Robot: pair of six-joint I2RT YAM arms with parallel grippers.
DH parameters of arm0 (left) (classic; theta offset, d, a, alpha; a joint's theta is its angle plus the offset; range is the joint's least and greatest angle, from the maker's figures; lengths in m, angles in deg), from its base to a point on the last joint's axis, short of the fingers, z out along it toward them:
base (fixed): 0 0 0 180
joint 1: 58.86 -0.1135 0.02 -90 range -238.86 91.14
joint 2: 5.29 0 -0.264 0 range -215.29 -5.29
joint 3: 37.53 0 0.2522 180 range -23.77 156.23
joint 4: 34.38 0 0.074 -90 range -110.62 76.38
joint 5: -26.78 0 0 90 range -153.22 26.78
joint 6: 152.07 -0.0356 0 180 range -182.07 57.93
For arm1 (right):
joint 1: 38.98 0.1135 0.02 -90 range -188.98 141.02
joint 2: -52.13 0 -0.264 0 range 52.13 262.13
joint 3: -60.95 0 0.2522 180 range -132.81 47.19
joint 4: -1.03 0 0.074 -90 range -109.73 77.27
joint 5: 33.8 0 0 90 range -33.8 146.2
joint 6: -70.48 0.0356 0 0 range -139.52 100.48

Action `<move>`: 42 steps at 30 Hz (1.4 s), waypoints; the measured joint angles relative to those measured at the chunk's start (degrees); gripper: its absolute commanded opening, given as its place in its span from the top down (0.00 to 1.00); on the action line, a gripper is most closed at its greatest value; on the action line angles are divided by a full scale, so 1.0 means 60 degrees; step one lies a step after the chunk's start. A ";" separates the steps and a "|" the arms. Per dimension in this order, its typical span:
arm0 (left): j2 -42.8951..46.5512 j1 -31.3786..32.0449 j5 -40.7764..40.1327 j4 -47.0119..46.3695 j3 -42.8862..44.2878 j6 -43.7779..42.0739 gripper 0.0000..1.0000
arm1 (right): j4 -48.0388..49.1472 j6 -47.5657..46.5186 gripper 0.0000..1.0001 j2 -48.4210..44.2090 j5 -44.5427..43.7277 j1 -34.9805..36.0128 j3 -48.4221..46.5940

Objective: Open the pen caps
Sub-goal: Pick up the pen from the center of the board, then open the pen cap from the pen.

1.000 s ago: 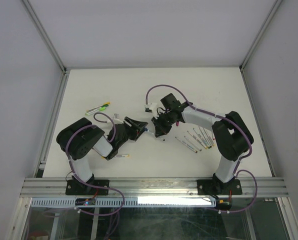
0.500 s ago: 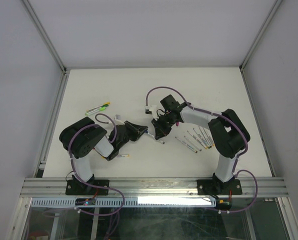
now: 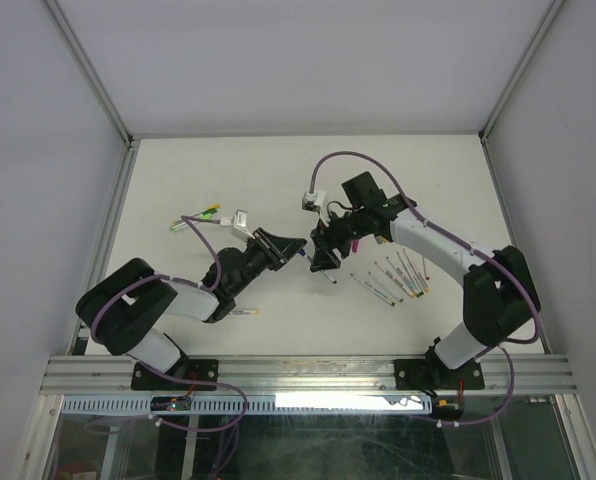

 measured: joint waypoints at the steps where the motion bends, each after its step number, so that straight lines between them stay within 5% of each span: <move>1: 0.0204 0.0044 0.0011 -0.0007 0.0000 -0.0171 1.00 | 0.0011 -0.0047 0.39 -0.0288 0.0153 -0.0015 0.0000; 11: 0.1169 0.0233 0.0058 0.0237 0.0073 -0.1330 1.00 | 0.0033 0.0015 0.56 -0.0554 0.0670 0.0033 0.0189; 18: 0.1501 0.0342 -0.0164 0.0244 0.0157 -0.1574 1.00 | 0.0055 0.0127 0.99 -0.0259 0.0630 0.0408 0.0222; 27: 0.2998 0.0503 -0.1384 0.1909 0.0157 -0.2317 1.00 | 0.0594 0.0244 1.00 -0.0164 0.0688 0.0543 0.0117; 35: 0.4732 -0.2204 -0.3330 0.2677 0.0896 -0.2433 1.00 | -0.0248 0.0015 1.00 0.0306 0.0816 0.0565 0.0080; 42: 0.5391 -0.2488 -0.3027 0.3610 0.1100 -0.2539 1.00 | -0.0794 -0.0433 1.00 0.0335 0.0561 0.0568 0.0080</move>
